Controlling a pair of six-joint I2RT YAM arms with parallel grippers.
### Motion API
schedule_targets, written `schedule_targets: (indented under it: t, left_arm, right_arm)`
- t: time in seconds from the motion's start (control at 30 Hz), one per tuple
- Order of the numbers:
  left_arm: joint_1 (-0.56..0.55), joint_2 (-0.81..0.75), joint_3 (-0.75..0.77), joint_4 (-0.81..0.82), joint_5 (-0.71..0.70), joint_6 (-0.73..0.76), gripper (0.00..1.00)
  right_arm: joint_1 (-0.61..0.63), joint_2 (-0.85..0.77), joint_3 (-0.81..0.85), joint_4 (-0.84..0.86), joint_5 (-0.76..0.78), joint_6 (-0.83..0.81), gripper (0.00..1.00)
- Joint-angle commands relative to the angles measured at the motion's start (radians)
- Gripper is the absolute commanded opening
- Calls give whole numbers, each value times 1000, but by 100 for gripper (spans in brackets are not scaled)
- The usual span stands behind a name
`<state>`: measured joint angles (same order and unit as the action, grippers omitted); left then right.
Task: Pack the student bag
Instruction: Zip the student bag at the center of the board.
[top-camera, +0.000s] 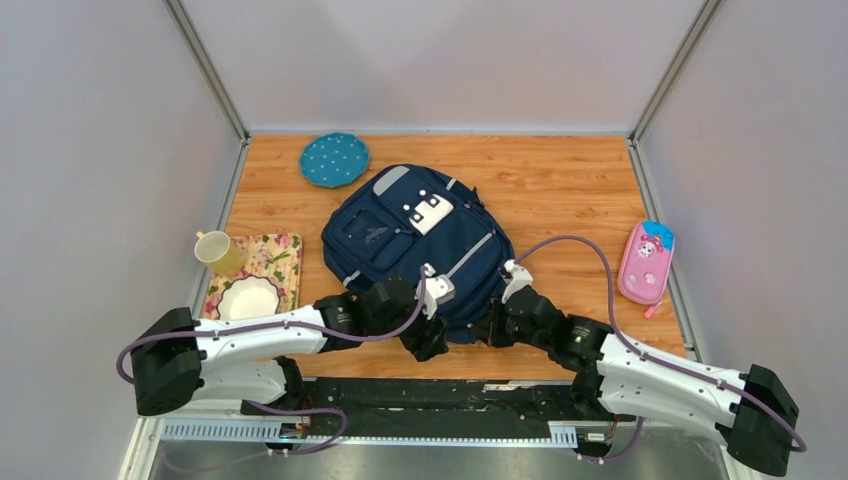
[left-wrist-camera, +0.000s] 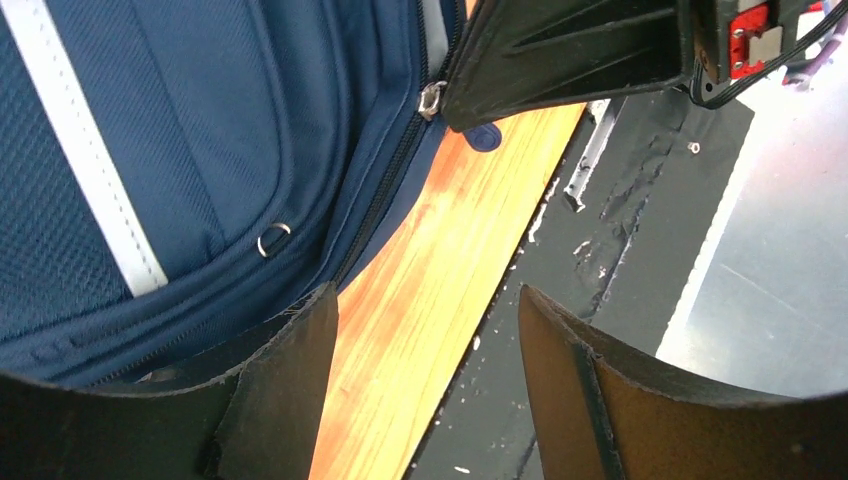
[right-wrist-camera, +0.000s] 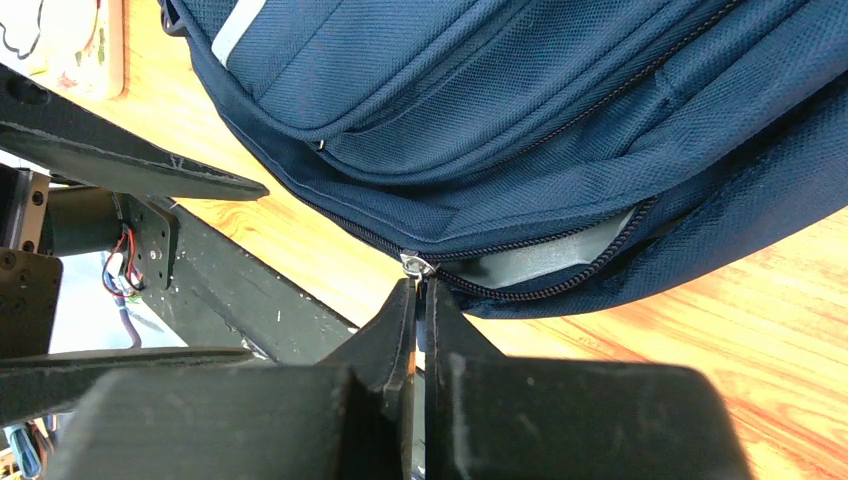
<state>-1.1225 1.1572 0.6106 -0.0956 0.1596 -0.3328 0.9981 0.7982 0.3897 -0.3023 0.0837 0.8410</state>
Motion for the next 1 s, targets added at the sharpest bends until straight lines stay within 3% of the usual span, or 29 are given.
schedule_targets:
  t: [0.0, 0.37, 0.43, 0.57, 0.67, 0.77, 0.97]
  left_arm:
    - [-16, 28, 51, 117, -14, 167, 74]
    - [-16, 235, 97, 140, 44, 236, 74]
    - [-16, 251, 89, 146, 23, 221, 68]
    - [-16, 274, 77, 163, 9, 204, 40]
    - [-16, 286, 74, 174, 9, 190, 29]
    - [-16, 295, 77, 172, 14, 178, 22]
    - [-16, 292, 86, 183, 27, 156, 15]
  right_arm:
    - [-4, -16, -9, -3, -2, 7, 0]
    - [-4, 50, -46, 49, -9, 9, 0]
    - [-4, 64, -55, 66, -4, 12, 0]
    - [-4, 88, -58, 69, 17, 9, 0]
    - [-4, 102, -60, 83, 28, 12, 2]
    - [-4, 121, -55, 89, 36, 17, 5]
    - [-1, 137, -42, 62, 74, 15, 11]
